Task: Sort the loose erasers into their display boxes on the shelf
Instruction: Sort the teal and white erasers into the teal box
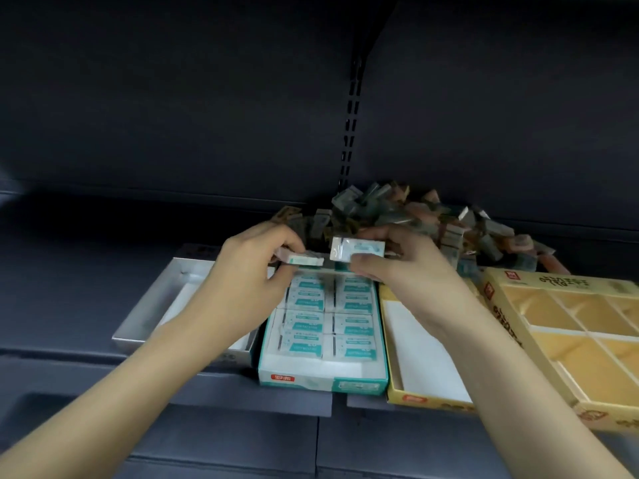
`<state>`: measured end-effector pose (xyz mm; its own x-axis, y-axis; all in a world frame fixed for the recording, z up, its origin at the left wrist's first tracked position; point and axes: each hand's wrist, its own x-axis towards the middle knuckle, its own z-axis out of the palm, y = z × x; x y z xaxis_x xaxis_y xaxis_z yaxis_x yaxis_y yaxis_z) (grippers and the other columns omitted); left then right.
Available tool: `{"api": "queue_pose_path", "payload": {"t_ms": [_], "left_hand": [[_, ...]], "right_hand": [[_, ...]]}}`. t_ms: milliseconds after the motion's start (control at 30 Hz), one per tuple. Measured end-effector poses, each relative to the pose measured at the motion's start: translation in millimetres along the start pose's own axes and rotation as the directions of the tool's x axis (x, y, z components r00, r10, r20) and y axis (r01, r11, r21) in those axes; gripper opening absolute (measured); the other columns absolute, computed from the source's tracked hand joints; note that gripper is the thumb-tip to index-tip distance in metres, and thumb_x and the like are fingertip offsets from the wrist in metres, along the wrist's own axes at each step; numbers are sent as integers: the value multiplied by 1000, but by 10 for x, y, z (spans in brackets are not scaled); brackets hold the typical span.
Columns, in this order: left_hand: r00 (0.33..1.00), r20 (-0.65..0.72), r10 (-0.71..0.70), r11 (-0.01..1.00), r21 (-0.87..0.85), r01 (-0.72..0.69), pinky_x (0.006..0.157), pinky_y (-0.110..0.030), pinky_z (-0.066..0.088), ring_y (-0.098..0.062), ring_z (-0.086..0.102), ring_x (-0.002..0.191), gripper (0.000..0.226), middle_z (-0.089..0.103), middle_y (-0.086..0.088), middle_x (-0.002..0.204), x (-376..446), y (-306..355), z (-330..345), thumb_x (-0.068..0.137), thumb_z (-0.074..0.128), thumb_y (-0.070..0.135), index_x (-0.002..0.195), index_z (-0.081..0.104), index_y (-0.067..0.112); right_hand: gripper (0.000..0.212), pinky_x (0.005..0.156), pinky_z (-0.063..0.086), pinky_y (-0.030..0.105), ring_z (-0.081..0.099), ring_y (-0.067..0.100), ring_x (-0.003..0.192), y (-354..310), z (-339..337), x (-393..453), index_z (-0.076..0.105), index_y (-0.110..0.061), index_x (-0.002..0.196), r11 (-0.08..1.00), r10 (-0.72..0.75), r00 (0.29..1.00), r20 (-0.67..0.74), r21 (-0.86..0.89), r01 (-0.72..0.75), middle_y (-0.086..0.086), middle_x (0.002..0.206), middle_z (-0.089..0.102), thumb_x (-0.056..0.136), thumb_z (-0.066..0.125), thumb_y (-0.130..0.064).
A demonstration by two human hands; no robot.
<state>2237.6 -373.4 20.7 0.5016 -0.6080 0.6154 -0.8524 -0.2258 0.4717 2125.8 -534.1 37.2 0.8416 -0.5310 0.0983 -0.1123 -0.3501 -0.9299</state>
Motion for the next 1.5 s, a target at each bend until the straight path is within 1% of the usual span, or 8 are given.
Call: {"api": "queue_pose_path", "payload": {"t_ms": [100, 367, 567, 733, 933, 1233, 1433, 1500], "left_hand": [[998, -7, -57, 998, -32, 57, 72, -6, 42, 0, 53, 80, 27, 62, 4, 85, -24, 8, 1, 71, 66, -13, 80, 66, 12], [968, 101, -229, 945, -216, 246, 85, -18, 49, -8, 61, 88, 43, 64, 14, 92, -157, -1, -63, 70, 71, -12, 70, 63, 31], [935, 205, -289, 906, -258, 336, 89, -14, 47, -4, 61, 95, 30, 65, 14, 97, -267, 20, -121, 66, 79, 3, 76, 66, 28], [940, 239, -242, 962, -67, 265, 72, -2, 37, 8, 50, 80, 38, 54, 13, 86, -276, 66, -161, 75, 70, 1, 95, 65, 32], [918, 307, -249, 968, 44, 248, 65, 1, 33, -1, 49, 76, 30, 47, 12, 90, -283, 91, -162, 88, 60, 13, 114, 65, 26], [956, 156, -247, 960, -91, 263, 70, 1, 34, 15, 50, 85, 34, 56, 22, 102, -245, 134, -142, 89, 55, 6, 115, 63, 27], [931, 209, -299, 869, -343, 356, 93, -23, 47, -16, 58, 105, 30, 53, 22, 119, -231, 120, -131, 80, 68, 19, 99, 60, 41], [929, 206, -308, 847, -386, 367, 95, -19, 46, -13, 58, 106, 26, 52, 20, 122, -229, 133, -122, 85, 66, 18, 101, 62, 38]], "right_hand": [[14, 81, 54, 45, 65, 27, 85, 14, 54, -87, 61, -28, 83, 994, 19, 1000, -8, -107, -20, 1, 90, 68, 78, 72, -20], [14, 50, 34, 12, 48, 0, 59, -62, -40, -242, 62, -23, 78, 930, 9, 996, 90, -366, 24, -14, 70, 56, 77, 75, -24], [11, 56, 39, 9, 55, -4, 65, -114, -112, -309, 67, -29, 83, 914, 85, 961, 262, -405, 29, -14, 82, 65, 78, 75, -23], [7, 53, 37, 7, 51, -11, 57, -123, -113, -342, 71, -25, 83, 893, 133, 927, 351, -449, 42, -15, 74, 64, 79, 74, -20], [9, 65, 44, 22, 55, -2, 58, -124, -69, -386, 69, -19, 80, 911, 207, 877, 433, -413, -12, -6, 69, 68, 76, 76, -22], [9, 53, 39, 6, 53, -5, 68, -160, 2, -432, 74, -24, 81, 768, 179, 894, 410, -627, 134, -18, 71, 62, 78, 74, -33], [14, 60, 43, 19, 52, 3, 72, -164, 31, -414, 66, -23, 68, 715, 215, 897, 386, -688, 124, -12, 75, 60, 76, 75, -28], [21, 61, 43, 20, 53, 4, 74, -158, 35, -402, 60, -25, 62, 696, 222, 896, 385, -706, 131, -11, 77, 60, 77, 75, -28]]}}
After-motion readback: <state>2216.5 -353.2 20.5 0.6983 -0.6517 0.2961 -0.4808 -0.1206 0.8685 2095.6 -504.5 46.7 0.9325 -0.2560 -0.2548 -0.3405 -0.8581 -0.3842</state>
